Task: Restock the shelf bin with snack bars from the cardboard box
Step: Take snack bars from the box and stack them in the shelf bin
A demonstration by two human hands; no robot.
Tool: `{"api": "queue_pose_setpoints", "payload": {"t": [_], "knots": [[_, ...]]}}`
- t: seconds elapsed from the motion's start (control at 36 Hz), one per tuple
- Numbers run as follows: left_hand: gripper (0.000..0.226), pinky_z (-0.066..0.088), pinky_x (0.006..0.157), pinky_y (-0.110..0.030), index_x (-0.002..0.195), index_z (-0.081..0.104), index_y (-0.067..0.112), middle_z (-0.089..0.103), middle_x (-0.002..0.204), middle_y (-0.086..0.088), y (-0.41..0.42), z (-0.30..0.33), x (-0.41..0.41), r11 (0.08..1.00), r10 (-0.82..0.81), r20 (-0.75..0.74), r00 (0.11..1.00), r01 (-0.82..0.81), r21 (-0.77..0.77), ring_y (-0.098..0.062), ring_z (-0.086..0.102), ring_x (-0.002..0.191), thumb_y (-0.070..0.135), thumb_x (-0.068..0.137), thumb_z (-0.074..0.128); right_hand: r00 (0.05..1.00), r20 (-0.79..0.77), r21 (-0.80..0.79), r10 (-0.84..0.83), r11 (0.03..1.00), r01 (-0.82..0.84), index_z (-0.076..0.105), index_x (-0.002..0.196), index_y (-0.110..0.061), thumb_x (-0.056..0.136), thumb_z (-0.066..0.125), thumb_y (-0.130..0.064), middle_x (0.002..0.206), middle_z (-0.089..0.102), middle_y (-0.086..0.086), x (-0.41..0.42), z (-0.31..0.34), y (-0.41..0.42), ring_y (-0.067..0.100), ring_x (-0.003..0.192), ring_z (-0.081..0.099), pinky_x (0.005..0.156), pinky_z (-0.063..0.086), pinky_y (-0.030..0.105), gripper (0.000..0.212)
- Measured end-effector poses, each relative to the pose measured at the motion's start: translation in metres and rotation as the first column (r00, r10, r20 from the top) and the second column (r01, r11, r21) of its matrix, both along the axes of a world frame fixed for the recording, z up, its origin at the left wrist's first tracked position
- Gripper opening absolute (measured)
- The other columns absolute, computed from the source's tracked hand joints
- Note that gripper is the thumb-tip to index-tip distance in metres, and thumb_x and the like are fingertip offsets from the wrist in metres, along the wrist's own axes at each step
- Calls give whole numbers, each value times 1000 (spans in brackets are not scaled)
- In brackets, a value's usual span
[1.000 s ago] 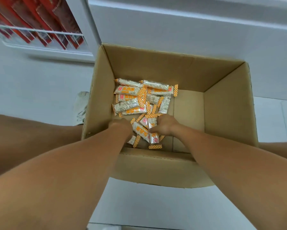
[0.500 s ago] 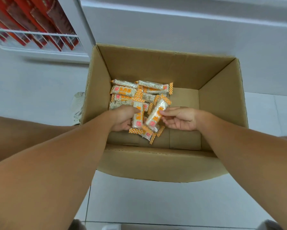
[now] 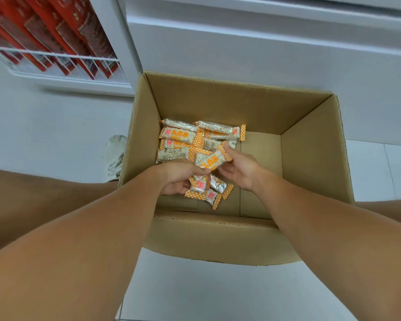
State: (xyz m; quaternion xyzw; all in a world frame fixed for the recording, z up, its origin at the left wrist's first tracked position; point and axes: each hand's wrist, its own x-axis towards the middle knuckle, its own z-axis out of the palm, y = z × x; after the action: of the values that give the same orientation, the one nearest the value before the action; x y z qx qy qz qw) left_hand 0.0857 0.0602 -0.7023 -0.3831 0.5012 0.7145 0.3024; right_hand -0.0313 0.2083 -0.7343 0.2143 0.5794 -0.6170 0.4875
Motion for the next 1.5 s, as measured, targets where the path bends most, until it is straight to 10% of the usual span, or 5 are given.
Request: {"api": "queue_pose_setpoints", "payload": {"t": [0.17,0.39,0.67,1.33,1.5], "knots": [[28,56,84,-35,126,58,13,76,93,-3,5,-12,-2,982,189,44,981,-188,-31,-17,73,84,27,103,55,410,-138,704,902,380,-600,69,99,-14,71,88,-41,100,66,3,8,-34,3,21,92,64,74,49,30,43],[35,56,95,-47,125,58,5,74,107,-13,12,-8,-6,969,205,42,978,-196,-151,-26,71,94,31,103,54,44,76,696,996,-22,-717,61,74,-8,83,79,-42,62,59,0,21,-20,-10,18,62,55,53,40,25,39],[16,60,66,-35,115,62,10,75,91,-7,23,95,-30,975,221,-132,966,-223,0,-20,73,80,12,101,54,759,-73,112,647,761,-638,64,102,-9,85,71,1,92,74,3,-43,150,56,10,79,73,68,60,23,20],[125,53,85,-37,154,3,55,53,142,18,-17,365,-110,923,-337,-502,797,174,-344,-21,66,112,46,59,85,783,-606,-144,142,948,-284,9,160,-21,73,74,9,103,76,17,-71,421,-7,25,86,76,71,62,29,113],[96,54,91,-25,155,17,50,38,151,25,-33,366,-124,749,-501,-478,722,84,-657,-5,49,130,45,81,78,778,-627,-184,38,964,-194,50,139,-15,90,70,-8,105,76,11,-70,419,-25,24,77,74,74,63,34,53]]}}
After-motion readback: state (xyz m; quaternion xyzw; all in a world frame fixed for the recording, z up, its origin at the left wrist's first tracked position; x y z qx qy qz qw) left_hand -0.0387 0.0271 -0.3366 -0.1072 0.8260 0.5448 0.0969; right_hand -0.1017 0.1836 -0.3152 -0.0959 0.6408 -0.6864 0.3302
